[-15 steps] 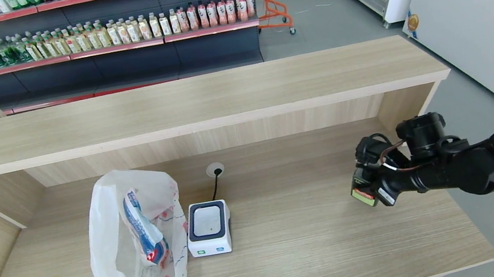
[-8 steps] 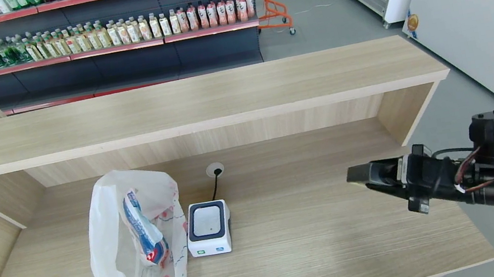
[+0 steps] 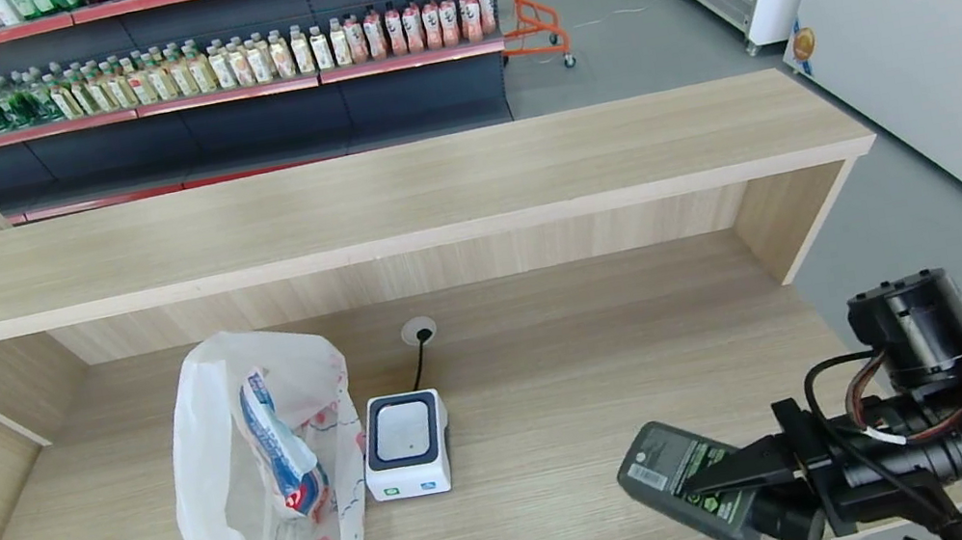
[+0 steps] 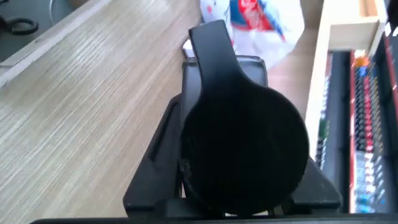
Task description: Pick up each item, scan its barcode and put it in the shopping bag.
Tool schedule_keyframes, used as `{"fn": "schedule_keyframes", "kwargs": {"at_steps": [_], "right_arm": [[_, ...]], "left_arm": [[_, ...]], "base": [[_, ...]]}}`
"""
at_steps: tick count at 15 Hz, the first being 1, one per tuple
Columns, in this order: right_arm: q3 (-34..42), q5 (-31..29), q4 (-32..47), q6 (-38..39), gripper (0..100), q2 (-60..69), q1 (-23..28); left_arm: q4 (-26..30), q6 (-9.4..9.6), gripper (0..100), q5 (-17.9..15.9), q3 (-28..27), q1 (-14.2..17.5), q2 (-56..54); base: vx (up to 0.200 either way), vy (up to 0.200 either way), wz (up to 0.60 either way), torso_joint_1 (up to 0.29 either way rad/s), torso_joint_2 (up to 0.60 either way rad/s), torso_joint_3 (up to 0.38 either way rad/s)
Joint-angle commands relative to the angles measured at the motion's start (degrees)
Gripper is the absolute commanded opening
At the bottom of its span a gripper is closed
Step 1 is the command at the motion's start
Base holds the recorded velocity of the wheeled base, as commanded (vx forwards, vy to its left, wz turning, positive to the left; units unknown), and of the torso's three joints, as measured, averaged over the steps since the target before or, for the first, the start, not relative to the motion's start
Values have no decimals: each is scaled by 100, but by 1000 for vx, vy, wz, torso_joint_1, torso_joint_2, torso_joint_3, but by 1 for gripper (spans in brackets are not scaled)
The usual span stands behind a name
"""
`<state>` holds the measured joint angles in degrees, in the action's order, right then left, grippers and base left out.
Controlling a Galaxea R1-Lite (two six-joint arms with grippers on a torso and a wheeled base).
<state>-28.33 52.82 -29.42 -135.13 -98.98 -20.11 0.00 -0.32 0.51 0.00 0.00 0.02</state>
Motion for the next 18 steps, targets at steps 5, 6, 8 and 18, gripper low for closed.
{"fn": "schedule_keyframes", "kwargs": {"at_steps": [5,6,8,18], "right_arm": [[-199,44,-811,-338,0,-236,-986],[-199,44,-961,-409,0,-280,-1074],[-208,53,-1321,-426,0,-386,-1372],[-252,53,-2868,-435,0,-509,-1926]], "left_arm": [[0,-3,100,2,0,0,-2],[0,-3,100,2,0,0,-2],[0,-3,100,2,0,0,-2],[0,-3,100,2,0,0,-2]], "base": [[0,0,0,0,0,0],[0,0,0,0,0,0],[0,0,0,0,0,0],[0,0,0,0,0,0]]}}
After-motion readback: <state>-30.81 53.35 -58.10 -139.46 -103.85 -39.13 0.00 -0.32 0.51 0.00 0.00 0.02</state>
